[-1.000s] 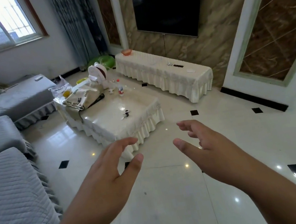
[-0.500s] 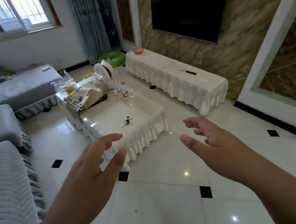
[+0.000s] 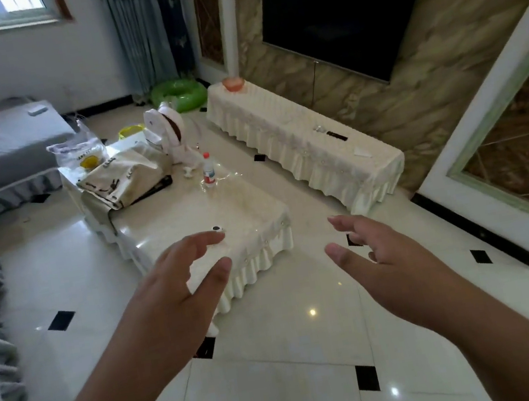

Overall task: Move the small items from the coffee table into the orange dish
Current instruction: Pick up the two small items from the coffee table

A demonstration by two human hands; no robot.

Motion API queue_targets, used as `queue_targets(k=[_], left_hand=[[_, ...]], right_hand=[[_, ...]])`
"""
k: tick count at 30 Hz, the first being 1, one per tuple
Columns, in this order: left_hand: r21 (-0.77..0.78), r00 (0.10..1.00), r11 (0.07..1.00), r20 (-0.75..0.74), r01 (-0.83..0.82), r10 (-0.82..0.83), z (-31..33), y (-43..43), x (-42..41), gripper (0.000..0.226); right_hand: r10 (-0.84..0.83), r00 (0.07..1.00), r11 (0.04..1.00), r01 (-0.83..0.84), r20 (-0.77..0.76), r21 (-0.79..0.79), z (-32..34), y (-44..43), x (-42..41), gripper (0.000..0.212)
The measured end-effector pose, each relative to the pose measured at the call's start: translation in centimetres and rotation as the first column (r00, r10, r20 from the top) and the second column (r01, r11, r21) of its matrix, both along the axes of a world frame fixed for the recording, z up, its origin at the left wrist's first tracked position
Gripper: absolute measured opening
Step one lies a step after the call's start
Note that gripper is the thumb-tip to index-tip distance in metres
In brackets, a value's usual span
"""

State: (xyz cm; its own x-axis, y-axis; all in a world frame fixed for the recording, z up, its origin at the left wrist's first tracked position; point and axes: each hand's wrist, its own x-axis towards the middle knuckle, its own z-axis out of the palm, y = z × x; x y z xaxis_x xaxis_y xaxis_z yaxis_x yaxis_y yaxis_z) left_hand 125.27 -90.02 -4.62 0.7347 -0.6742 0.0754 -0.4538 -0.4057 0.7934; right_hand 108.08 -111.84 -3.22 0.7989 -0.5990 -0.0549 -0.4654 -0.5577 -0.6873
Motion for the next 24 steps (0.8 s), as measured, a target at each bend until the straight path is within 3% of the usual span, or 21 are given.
queue_targets(k=[6,12,24], left_hand=[[0.042,0.999,0.999,0.013,0.031,-0.031,-0.7,-4.5,7.7,0.036],[0.075,1.000,0.997,-0.022,0.017,-0.016,-1.6,-8.2,12.2,0.042],[0.185,0.957,0.939,0.046,-0.289,0.285,-0.8,-18.9,19.1,0.047]], right_hand=[[0.018,1.000,1.000,-0.018,-0.005,-0.020,-1.4,-2.6,8.2,0.055],[0.040,0.999,0.998,-0.039,-0.016,0.056,-3.1,-7.4,13.3,0.053],[0.333,0.942,0.941,-0.335,0.041,0.059,-3.7,-22.6,27.6,0.056]])
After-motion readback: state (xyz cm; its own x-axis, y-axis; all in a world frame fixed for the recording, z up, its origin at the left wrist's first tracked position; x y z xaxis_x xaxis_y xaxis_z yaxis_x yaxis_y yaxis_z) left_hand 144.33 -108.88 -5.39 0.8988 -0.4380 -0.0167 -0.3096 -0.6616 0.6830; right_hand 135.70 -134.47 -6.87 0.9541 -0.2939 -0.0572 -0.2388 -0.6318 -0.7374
